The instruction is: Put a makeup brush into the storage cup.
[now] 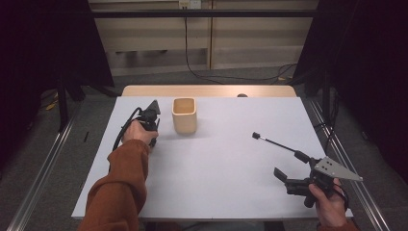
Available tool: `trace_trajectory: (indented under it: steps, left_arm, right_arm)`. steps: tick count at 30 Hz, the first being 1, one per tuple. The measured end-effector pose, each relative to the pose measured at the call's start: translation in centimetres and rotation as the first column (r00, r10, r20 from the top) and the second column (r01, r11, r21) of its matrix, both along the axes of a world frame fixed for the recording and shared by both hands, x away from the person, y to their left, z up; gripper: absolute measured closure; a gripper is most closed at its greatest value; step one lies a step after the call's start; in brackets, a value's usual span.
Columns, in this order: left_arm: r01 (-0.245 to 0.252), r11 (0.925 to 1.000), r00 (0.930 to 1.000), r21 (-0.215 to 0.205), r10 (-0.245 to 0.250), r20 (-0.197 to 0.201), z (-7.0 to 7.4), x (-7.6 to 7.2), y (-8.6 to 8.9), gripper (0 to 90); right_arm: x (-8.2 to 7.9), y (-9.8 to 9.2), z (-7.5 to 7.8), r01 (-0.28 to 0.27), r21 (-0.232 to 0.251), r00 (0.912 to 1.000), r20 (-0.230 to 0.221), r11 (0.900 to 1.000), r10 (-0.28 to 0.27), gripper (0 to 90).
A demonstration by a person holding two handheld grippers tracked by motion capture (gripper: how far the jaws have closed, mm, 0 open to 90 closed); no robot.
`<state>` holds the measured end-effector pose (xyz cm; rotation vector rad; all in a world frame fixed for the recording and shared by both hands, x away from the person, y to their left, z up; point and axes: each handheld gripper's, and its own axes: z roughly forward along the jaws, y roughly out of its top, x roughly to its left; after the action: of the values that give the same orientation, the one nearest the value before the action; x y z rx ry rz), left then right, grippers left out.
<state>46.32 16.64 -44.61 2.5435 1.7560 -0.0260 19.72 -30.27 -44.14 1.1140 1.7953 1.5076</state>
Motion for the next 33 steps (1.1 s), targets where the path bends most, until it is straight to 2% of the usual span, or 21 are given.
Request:
trace_trajectory:
  steps: [4, 8, 17, 19, 21, 24, 29, 33]
  left_arm:
    - [-0.015, 0.9998, 0.9998, -0.017, 0.015, -0.01, -0.1, 0.2, 0.4, 84.2]
    - [-0.01, 0.9998, 0.9999, -0.017, 0.009, -0.012, -0.1, 0.2, 0.4, 84.5]
    - [-0.03, 0.9978, 0.9991, -0.058, 0.028, -0.031, 0.1, 0.5, 1.0, 85.0]
    - [-0.014, 0.9985, 0.9996, -0.054, 0.012, -0.026, 0.1, 0.5, 1.0, 84.9]
    - [-0.021, 0.9978, 0.9994, -0.063, 0.019, -0.03, 0.1, 0.4, 1.1, 85.0]
    - [-0.023, 0.9965, 0.9994, -0.08, 0.021, -0.027, 0.2, 0.4, 1.3, 84.9]
    - [-0.034, 0.9907, 0.9994, -0.132, 0.032, -0.012, 0.4, 0.2, 2.1, 84.9]
    - [-0.036, 0.9865, 0.9991, -0.16, 0.039, 0.014, 1.1, 0.2, 2.5, 84.9]
  right_arm:
    - [-0.1, 0.0, 0.0, 0.002, 0.005, 1.0, -0.002, 1.0, -0.002, 0.0]
    - [-0.2, 0.0, 0.0, 0.007, 0.008, 1.0, -0.004, 1.0, -0.006, 0.0]
    - [-0.2, -0.1, 0.0, 0.005, 0.001, 1.0, -0.003, 1.0, -0.005, 0.0]
    - [-0.2, -0.1, 0.0, 0.005, 0.003, 1.0, -0.007, 1.0, -0.005, 0.0]
    - [-0.2, 0.0, 0.0, 0.005, 0.006, 1.0, -0.006, 1.0, -0.005, 0.0]
    - [-0.1, 0.0, 0.0, 0.005, 0.007, 1.0, -0.007, 1.0, -0.005, 0.0]
    - [-0.1, 0.0, 0.0, 0.005, 0.005, 1.0, -0.006, 1.0, -0.005, 0.0]
    - [-0.1, 0.0, 0.0, 0.005, 0.003, 1.0, -0.006, 1.0, -0.005, 0.0]
